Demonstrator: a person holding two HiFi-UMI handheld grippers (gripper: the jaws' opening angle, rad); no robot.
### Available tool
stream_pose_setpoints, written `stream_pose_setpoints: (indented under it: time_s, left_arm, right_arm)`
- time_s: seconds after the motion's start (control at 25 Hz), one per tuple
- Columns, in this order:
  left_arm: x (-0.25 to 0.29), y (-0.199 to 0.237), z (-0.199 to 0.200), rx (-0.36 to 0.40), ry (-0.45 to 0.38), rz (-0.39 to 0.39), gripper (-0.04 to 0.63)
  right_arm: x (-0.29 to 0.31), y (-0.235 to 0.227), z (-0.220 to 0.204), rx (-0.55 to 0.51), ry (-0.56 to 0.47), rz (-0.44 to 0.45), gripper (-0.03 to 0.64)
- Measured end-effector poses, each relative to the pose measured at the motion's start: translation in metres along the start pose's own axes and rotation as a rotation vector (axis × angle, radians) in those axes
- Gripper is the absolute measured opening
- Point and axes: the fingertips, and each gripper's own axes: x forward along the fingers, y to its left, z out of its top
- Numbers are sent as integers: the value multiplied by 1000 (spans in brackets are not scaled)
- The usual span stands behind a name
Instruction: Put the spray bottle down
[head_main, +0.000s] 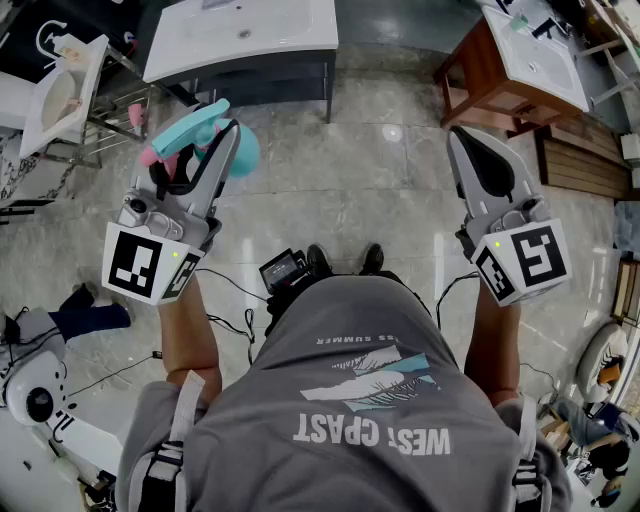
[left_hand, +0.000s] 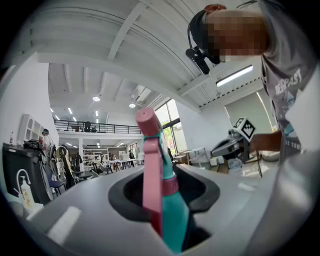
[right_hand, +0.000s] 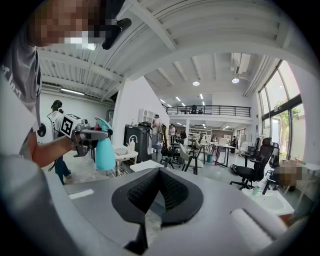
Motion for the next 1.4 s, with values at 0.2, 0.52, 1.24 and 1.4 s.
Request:
stream_pose_setpoints:
  time_s: [0.2,0.52,1.24,1.4]
  left_arm:
    - [0,6,-2,-3,-5,-7,138]
    - [-9,18,-10,-16,-11,-16,138]
    - [-22,50,-14,-35,-36,-8,138]
    - [-19,60,-16,-23,-24,27,138]
  right_arm:
    - [5,3,1,0,3,-6,0]
    - [14,17,2,-1,13,-14,0]
    - [48,32,29,32,-32,-5,2]
    - [68,26,32,30,-51,32,2]
